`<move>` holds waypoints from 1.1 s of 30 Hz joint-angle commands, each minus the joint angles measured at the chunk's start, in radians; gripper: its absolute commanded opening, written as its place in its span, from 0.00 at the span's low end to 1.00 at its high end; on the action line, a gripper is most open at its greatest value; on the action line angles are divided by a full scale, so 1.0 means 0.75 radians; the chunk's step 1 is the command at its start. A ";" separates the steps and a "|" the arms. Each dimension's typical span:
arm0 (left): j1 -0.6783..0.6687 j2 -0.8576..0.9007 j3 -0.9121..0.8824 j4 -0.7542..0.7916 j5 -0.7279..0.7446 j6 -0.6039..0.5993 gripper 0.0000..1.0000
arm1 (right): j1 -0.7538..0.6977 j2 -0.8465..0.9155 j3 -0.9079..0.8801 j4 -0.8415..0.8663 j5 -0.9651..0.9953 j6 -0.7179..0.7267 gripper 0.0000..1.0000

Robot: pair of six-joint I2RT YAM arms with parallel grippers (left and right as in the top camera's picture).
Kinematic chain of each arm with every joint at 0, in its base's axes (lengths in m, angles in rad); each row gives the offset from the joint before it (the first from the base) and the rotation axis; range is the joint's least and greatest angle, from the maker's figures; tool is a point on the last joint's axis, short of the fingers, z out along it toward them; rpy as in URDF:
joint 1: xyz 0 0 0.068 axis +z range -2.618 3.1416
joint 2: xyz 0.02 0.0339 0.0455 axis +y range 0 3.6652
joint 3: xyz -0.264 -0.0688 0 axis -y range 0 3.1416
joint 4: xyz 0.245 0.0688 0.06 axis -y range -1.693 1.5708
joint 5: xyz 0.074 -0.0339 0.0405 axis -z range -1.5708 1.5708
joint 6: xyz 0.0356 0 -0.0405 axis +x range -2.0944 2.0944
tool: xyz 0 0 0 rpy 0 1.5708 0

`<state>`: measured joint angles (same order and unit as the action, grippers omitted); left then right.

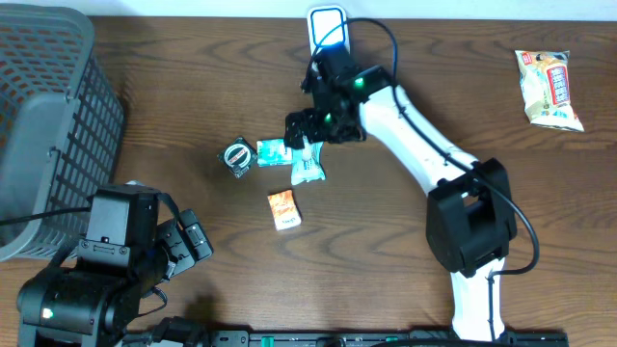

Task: Scan the item barcode
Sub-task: 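Move the right gripper left over the green tissue pack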

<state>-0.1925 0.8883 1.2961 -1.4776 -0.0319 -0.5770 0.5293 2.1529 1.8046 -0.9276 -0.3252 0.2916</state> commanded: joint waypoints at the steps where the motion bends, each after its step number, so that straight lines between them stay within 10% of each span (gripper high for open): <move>1: -0.001 -0.001 -0.001 -0.004 -0.008 -0.006 0.98 | 0.029 -0.018 -0.047 -0.012 0.106 0.070 0.99; 16: -0.001 -0.001 -0.001 -0.004 -0.008 -0.006 0.97 | -0.003 -0.018 -0.048 -0.019 0.213 0.250 0.99; 23: -0.001 -0.001 -0.001 -0.004 -0.008 -0.006 0.98 | -0.008 -0.015 -0.107 0.032 0.218 0.204 0.63; 33: -0.001 -0.001 -0.001 -0.004 -0.008 -0.006 0.98 | -0.025 -0.011 -0.322 0.357 0.010 0.174 0.56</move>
<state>-0.1928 0.8883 1.2961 -1.4776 -0.0319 -0.5770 0.5163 2.1529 1.5929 -0.6777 -0.2695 0.4347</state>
